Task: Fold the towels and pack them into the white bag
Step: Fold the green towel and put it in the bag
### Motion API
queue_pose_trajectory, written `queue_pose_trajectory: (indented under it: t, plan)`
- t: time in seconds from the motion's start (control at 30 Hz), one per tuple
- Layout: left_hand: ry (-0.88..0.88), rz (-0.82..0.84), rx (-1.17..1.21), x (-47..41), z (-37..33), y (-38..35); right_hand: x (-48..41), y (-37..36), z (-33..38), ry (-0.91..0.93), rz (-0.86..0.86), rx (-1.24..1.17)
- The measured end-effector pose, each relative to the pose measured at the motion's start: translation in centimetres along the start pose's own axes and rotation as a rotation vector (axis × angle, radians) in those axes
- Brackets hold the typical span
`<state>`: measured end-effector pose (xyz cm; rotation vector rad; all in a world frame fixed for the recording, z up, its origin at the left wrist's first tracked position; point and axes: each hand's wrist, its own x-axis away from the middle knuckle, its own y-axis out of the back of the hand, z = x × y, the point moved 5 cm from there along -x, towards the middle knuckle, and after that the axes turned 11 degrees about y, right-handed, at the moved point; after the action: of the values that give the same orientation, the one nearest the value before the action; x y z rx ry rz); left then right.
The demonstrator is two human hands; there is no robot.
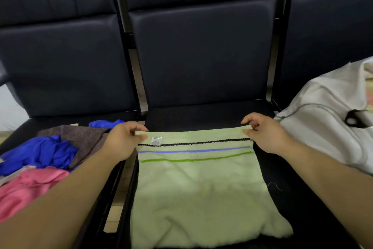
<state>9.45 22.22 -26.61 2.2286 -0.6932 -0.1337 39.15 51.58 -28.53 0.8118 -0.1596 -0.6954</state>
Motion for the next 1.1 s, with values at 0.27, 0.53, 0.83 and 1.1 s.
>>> queue_pose_trajectory:
  t: [0.27,0.53,0.83,1.1]
  plan:
    - [-0.049,-0.108,0.121,6.0,-5.7,7.1,2.1,8.0,7.3,0.121,-0.070,-0.023]
    - [-0.176,-0.290,0.245,7.6,-16.1,15.8,-1.6,17.2,15.9,0.215,-0.233,0.049]
    - [-0.334,-0.334,0.316,10.0,-20.6,21.3,0.6,24.4,20.8,0.382,-0.509,-0.158]
    - [-0.147,0.129,0.021,13.5,-5.9,7.9,9.3,10.8,7.3,0.108,0.032,-0.240]
